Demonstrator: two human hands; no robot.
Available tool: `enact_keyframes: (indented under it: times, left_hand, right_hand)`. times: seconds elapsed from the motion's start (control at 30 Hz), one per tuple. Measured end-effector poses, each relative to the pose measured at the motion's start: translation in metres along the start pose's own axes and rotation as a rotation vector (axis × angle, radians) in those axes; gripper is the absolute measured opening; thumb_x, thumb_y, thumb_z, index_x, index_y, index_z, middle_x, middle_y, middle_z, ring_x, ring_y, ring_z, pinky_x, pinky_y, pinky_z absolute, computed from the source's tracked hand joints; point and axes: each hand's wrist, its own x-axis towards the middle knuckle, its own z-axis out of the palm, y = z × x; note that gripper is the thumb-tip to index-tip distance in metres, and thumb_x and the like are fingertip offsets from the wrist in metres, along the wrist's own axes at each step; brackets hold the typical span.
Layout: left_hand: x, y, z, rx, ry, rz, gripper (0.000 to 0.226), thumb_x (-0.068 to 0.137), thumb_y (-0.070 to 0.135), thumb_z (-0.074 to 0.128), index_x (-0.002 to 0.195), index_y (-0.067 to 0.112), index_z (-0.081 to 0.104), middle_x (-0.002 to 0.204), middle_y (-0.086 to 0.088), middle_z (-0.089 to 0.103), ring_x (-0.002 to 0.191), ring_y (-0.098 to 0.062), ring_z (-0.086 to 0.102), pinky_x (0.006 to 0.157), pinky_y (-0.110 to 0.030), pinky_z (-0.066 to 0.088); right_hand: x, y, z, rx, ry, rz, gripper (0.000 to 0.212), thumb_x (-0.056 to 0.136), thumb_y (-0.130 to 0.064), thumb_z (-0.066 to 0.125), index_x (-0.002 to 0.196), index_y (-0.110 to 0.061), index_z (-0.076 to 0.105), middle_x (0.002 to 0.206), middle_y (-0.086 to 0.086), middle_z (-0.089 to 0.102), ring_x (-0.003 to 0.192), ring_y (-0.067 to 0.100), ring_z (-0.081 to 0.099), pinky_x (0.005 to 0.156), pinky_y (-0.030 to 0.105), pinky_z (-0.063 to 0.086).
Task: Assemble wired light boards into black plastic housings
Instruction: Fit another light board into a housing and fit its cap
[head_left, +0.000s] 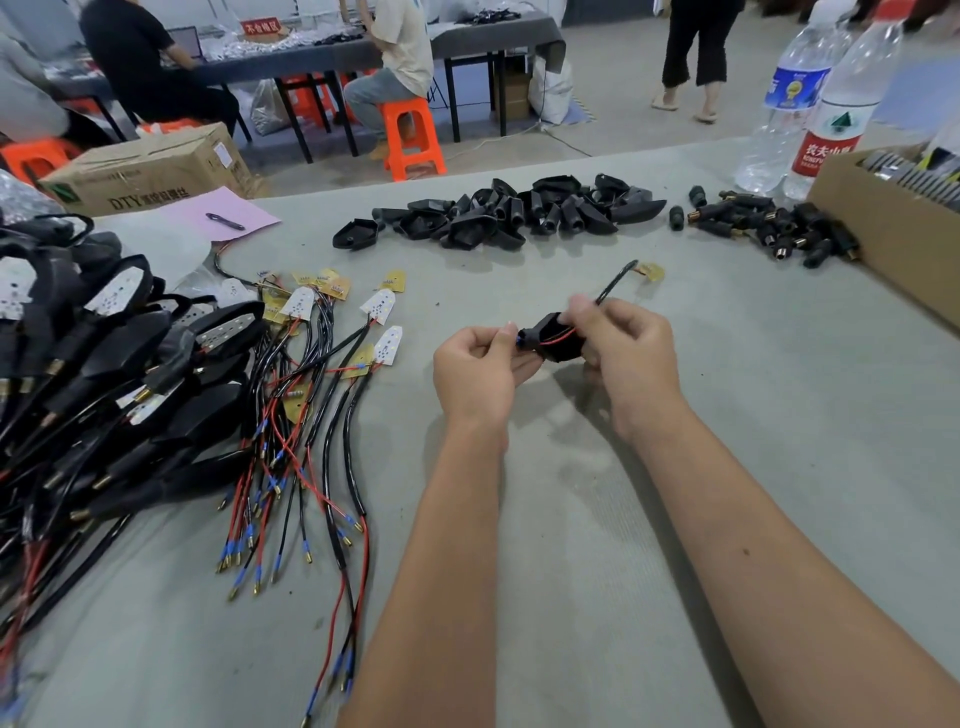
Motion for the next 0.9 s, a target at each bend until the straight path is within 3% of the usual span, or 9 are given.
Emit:
enact_keyframes:
  times: [0.1, 0.27, 0.37, 0.47, 0.6, 0.67, 0.77, 0.9]
  left_hand:
    - [0.004, 0.001, -0.003, 0.017, 0.076, 0.015, 0.017, 0.102, 0.006, 0.059, 0.086, 0.0, 0.058, 0.083, -0.014, 0.07, 0.074, -0.025, 0.076, 0.065, -0.027, 0.061]
    - [0.006, 0.003, -0.006, -0.001, 0.164, 0.025, 0.017, 0.106, 0.009, 0.051, 0.09, 0.005, 0.051, 0.089, -0.018, 0.071, 0.068, -0.025, 0.075, 0.059, -0.025, 0.059]
    - [0.007, 0.005, -0.007, -0.087, 0.194, 0.008, 0.015, 0.11, 0.014, 0.042, 0.095, 0.01, 0.045, 0.078, -0.014, 0.074, 0.061, -0.026, 0.075, 0.059, -0.029, 0.06]
    - [0.007, 0.007, -0.007, -0.184, 0.185, -0.017, 0.012, 0.109, 0.018, 0.048, 0.1, 0.011, 0.045, 0.071, -0.01, 0.076, 0.063, -0.025, 0.076, 0.061, -0.029, 0.061]
    - [0.006, 0.009, -0.009, -0.223, 0.122, -0.052, 0.03, 0.098, 0.012, 0.068, 0.12, -0.006, 0.055, 0.106, -0.021, 0.075, 0.088, -0.028, 0.077, 0.08, -0.031, 0.063]
    - [0.005, 0.01, -0.009, -0.219, 0.128, -0.031, 0.026, 0.094, 0.005, 0.072, 0.114, -0.004, 0.059, 0.106, -0.019, 0.073, 0.091, -0.028, 0.075, 0.079, -0.028, 0.063]
    - [0.003, 0.01, -0.008, -0.185, 0.125, 0.006, 0.012, 0.091, 0.002, 0.074, 0.096, 0.004, 0.064, 0.088, -0.01, 0.072, 0.079, -0.023, 0.071, 0.07, -0.024, 0.059]
    - [0.001, 0.009, -0.006, -0.146, 0.15, 0.045, 0.015, 0.089, 0.0, 0.077, 0.094, 0.004, 0.063, 0.085, -0.009, 0.071, 0.071, -0.016, 0.069, 0.069, -0.023, 0.058]
  right_hand:
    - [0.006, -0.007, -0.007, 0.342, 0.144, 0.135, 0.032, 0.099, -0.036, 0.066, 0.08, -0.012, 0.073, 0.063, -0.001, 0.042, 0.05, 0.011, 0.027, 0.042, 0.024, 0.019]
    - [0.015, -0.011, -0.021, 0.723, 0.245, 0.296, 0.03, 0.105, -0.035, 0.056, 0.085, -0.013, 0.062, 0.061, -0.005, 0.043, 0.046, 0.006, 0.029, 0.038, 0.018, 0.02]
    - [0.014, -0.009, -0.019, 0.571, 0.217, 0.316, 0.022, 0.106, -0.021, 0.057, 0.091, -0.008, 0.064, 0.061, -0.005, 0.046, 0.043, 0.003, 0.035, 0.036, 0.016, 0.024]
    - [0.01, -0.006, -0.013, 0.393, 0.219, 0.261, 0.012, 0.102, -0.013, 0.064, 0.092, -0.008, 0.062, 0.059, -0.002, 0.056, 0.045, 0.006, 0.043, 0.038, 0.018, 0.031]
    - [0.007, -0.005, -0.007, 0.242, 0.23, 0.187, 0.018, 0.099, -0.013, 0.067, 0.085, -0.012, 0.057, 0.058, 0.0, 0.064, 0.045, 0.01, 0.048, 0.039, 0.021, 0.036]
    - [0.006, -0.004, -0.005, 0.196, 0.237, 0.167, 0.017, 0.099, -0.013, 0.068, 0.085, -0.012, 0.058, 0.059, 0.002, 0.065, 0.045, 0.012, 0.049, 0.039, 0.023, 0.037]
    - [0.006, -0.003, -0.005, 0.186, 0.279, 0.134, 0.017, 0.098, -0.013, 0.069, 0.086, -0.011, 0.057, 0.06, 0.004, 0.066, 0.046, 0.013, 0.05, 0.04, 0.025, 0.038]
    - [0.008, 0.0, -0.005, 0.188, 0.313, 0.096, 0.018, 0.099, -0.011, 0.067, 0.085, -0.012, 0.055, 0.058, 0.004, 0.065, 0.045, 0.013, 0.05, 0.04, 0.024, 0.039]
